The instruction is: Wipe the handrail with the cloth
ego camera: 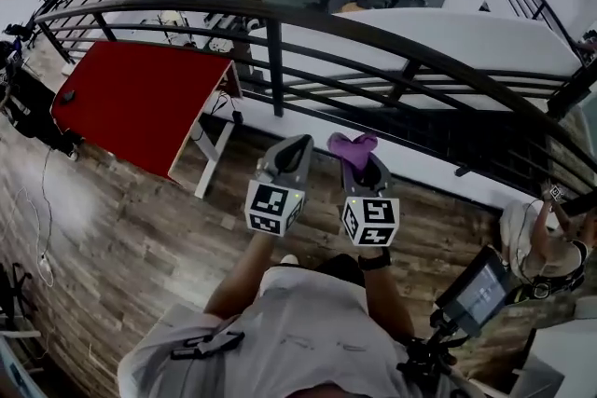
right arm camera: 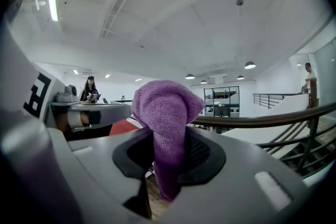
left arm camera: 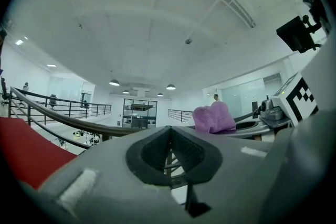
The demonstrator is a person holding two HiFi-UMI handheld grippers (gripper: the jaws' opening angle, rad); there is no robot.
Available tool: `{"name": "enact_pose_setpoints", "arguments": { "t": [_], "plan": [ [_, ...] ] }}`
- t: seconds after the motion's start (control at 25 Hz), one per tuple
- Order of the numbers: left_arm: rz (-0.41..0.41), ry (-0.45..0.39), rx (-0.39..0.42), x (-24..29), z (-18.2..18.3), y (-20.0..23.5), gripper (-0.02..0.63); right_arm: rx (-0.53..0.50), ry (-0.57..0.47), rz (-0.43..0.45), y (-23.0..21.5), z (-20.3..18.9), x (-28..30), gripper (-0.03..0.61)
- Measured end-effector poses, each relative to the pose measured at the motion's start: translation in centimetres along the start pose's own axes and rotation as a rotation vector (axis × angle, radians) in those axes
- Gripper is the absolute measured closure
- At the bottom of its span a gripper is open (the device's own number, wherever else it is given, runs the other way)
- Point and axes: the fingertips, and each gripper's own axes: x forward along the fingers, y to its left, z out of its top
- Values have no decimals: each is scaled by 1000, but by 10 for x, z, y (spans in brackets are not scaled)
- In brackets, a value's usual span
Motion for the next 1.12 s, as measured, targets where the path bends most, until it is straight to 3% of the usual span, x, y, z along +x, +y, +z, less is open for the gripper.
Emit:
{"name": "enact_pose_setpoints", "arguments": {
  "t": [0.12,0.28,0.44,0.64,0.76,0.96,1.12],
  "plan": [
    [3,6,-9,42,22,-8,612,32,24,-19,-43,26,19,483],
    [30,-17,-9,105,13,49,612,31,-17,2,-69,37,104,483],
    [76,-50,-7,172,-2,81,612,-3,-33,68,-106,33,166,482],
    [135,-94,-9,257,28,75,612,-11,-74,192,-177,74,201,476],
    [157,-89,11,292,29,79,612,12,-110,256,-203,79,226,474],
    [231,-63,23,319,25,111,612,-158,-93,349,-205,80,280,474],
    [307,-54,55,323,25,161,612,-276,-42,432,-180,82,341,476]
  ]
}}
